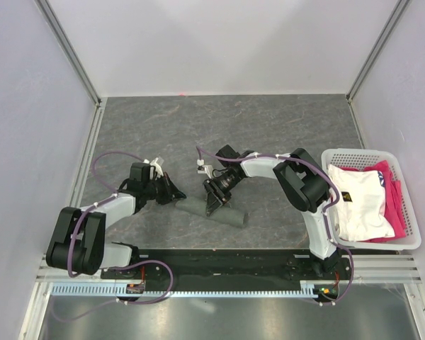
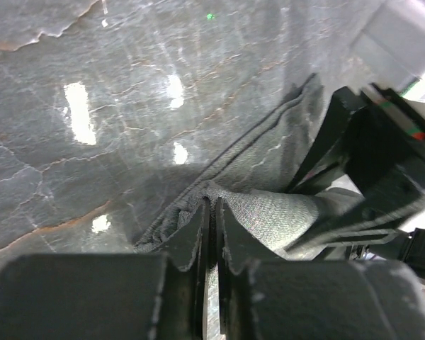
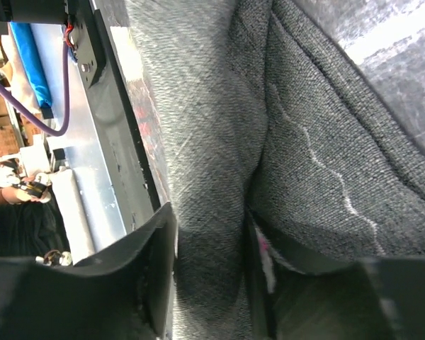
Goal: Fold the napkin, place the utensils inside, and roll it up
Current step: Roll the napkin with the utensil
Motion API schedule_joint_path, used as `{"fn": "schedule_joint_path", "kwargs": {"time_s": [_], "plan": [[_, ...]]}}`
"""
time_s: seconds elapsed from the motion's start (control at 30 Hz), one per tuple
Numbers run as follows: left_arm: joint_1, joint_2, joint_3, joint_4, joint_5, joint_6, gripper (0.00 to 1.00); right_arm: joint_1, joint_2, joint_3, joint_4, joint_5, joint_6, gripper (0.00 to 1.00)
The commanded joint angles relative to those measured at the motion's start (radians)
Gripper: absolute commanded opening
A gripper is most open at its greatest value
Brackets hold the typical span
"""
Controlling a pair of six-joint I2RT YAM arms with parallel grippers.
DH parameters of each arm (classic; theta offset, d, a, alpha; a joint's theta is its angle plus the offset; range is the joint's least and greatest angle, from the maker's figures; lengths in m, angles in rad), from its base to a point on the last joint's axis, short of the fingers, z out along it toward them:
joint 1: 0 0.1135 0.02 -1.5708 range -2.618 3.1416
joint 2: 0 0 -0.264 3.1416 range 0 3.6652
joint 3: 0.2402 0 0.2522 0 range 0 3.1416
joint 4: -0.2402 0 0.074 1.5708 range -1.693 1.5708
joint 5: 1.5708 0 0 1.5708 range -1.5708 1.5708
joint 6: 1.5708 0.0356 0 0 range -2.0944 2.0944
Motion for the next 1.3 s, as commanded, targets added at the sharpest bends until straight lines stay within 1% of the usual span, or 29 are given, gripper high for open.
{"fn": "schedule_joint_path", "kwargs": {"time_s": [0.0, 0.03, 0.2, 0.27, 0.33, 0.37, 0.47, 0.63, 0.67, 0.77, 0.8, 0.93, 1.0, 1.27], "plan": [[-0.006, 0.042, 0.033, 0.032, 0.002, 0.002, 0.04, -0.006, 0.004, 0.011, -0.045, 0.181, -0.039, 0.55], [-0.006, 0.048, 0.038, 0.024, 0.002, 0.002, 0.02, -0.005, -0.006, 0.016, -0.05, 0.21, -0.036, 0.57], [-0.006, 0.086, 0.068, 0.003, 0.021, 0.003, 0.02, -0.005, -0.059, 0.045, -0.091, 0.313, -0.038, 0.64], [-0.006, 0.111, 0.075, -0.005, 0.027, 0.008, 0.02, -0.005, -0.085, 0.047, -0.09, 0.383, -0.035, 0.65], [-0.006, 0.132, 0.081, -0.008, 0.034, 0.006, 0.02, -0.005, -0.133, 0.045, -0.076, 0.416, -0.032, 0.67], [-0.006, 0.138, 0.082, -0.009, 0.036, 0.006, 0.02, -0.003, -0.151, 0.041, -0.067, 0.454, -0.032, 0.68], [-0.007, 0.158, 0.09, -0.016, 0.042, 0.006, 0.02, -0.001, -0.254, 0.008, 0.011, 0.503, -0.032, 0.69], [-0.01, 0.184, 0.122, -0.032, 0.044, 0.005, 0.02, 0.006, -0.371, -0.074, 0.125, 0.555, -0.038, 0.72], [-0.01, 0.193, 0.134, -0.037, 0.041, 0.006, 0.02, 0.012, -0.401, -0.1, 0.153, 0.561, -0.044, 0.73], [-0.01, 0.216, 0.166, -0.065, 0.024, 0.009, 0.02, 0.063, -0.446, -0.139, 0.164, 0.646, -0.098, 0.74], [-0.012, 0.223, 0.173, -0.101, 0.022, 0.011, 0.02, 0.11, -0.454, -0.148, 0.165, 0.729, -0.114, 0.74], [-0.012, 0.244, 0.193, -0.121, 0.019, 0.012, 0.02, 0.225, -0.457, -0.183, 0.165, 0.905, -0.184, 0.75], [-0.012, 0.25, 0.197, -0.121, 0.024, 0.012, 0.02, 0.261, -0.432, -0.185, 0.165, 0.942, -0.203, 0.74], [-0.012, 0.25, 0.205, -0.132, 0.025, 0.015, 0.02, 0.305, -0.353, -0.171, 0.165, 1.045, -0.268, 0.75]]}}
